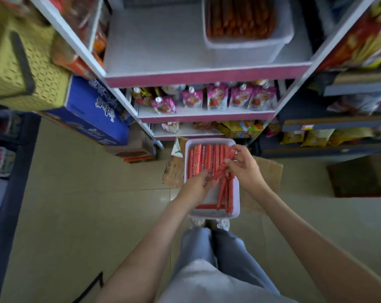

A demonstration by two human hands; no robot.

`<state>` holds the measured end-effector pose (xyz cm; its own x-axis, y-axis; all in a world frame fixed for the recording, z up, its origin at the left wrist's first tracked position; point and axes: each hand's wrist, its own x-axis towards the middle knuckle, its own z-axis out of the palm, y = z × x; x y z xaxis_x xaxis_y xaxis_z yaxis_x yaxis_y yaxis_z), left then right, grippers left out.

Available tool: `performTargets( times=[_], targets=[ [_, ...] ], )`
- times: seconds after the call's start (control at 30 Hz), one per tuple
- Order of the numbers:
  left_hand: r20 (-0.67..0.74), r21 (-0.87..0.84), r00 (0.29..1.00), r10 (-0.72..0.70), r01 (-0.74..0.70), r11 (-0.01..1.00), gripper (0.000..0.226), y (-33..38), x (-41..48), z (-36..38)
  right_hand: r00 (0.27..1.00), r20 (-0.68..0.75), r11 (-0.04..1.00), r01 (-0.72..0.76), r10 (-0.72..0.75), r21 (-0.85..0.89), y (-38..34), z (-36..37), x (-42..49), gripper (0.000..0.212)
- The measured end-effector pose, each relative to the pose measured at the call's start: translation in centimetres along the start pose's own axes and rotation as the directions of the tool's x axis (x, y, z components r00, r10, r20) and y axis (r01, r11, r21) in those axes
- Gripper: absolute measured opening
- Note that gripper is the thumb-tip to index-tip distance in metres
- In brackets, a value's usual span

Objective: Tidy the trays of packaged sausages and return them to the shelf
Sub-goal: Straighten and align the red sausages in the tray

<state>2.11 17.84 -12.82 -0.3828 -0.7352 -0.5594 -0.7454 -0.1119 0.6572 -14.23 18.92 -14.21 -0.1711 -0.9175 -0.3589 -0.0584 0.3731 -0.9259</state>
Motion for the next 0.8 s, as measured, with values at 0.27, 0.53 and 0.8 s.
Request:
performTargets(
  times=[0.27,0.53,0.8],
  targets=[
    [-0.088,0.066,0.956,0.28,-0.275,0.959,0.035,9.9,-2.4,-7.9,0.985,-0.156,0.953,0.112,-0.07,0.28,-13.7,-3.9,-2.0,0.008],
    [-0.279,0.119,0.868,0.411,-0.394,0.912,0.024,14.4,-2.6,-14.0,0.96,-0.252,0.85,0.23,-0.12,0.474,-22.4,-3.4,-0.2,0.014],
    [-0.437,-0.332,0.796,0.418,-0.575,0.748,0.019,17.2,-5.3,-19.6,0.977,-0.193,0.712,0.203,-0.096,0.673,-25.5,-4.7,2.1,0.024]
  ],
)
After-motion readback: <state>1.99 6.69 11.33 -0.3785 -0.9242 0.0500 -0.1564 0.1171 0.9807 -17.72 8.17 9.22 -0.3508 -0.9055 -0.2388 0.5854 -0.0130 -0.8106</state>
